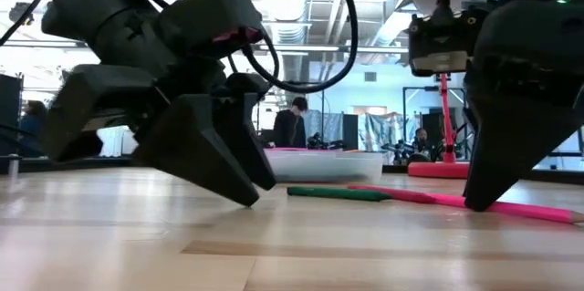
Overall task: Pick & place school supplies into a supply box
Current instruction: Put the pink pencil into the pink supply box
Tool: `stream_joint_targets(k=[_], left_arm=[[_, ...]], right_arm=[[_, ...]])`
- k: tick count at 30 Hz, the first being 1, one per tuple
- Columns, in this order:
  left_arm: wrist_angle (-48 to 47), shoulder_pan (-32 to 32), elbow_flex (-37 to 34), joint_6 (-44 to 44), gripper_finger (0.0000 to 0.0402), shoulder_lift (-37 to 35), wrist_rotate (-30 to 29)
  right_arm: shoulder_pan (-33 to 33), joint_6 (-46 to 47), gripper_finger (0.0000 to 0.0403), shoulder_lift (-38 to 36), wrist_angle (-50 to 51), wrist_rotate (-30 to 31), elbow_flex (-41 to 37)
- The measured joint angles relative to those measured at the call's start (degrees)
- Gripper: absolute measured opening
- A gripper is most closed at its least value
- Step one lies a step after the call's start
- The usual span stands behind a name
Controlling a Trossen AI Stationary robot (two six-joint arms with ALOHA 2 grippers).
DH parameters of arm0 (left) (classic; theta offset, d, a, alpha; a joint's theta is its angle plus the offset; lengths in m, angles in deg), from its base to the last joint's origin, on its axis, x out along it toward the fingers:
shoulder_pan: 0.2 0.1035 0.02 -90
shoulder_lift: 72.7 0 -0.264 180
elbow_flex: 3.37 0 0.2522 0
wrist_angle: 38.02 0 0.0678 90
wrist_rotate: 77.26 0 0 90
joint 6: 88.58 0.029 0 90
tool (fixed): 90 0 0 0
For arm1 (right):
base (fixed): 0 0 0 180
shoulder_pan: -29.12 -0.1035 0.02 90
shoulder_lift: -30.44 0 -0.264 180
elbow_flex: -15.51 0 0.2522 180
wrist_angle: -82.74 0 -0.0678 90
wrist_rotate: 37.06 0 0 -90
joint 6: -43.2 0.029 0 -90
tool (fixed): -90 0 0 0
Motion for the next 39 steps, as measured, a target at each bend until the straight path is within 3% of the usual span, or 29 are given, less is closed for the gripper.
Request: stream_joint_targets(k=[7,14,30,39], left_arm=[[-0.5,-2.2,0.0,-1.0,0.0151,0.0,-0.5],[-1.2,-4.4,0.0,-1.5,0.0151,0.0,-1.6],[-1.3,-5.3,0.0,-1.6,0.0151,0.0,-2.5],[-1.3,-4.5,0.0,-2.7,0.0151,0.0,-1.6]], right_arm=[[1.4,0.2,0.0066,-0.7,11.5,-4.2,5.0],[2.0,0.0,0.0004,-0.8,12.8,-8.0,5.7],[2.7,-2.0,0.0021,-0.9,12.6,-10.6,5.8],[2.7,-3.4,0.0053,-1.0,12.3,-10.4,5.9]])
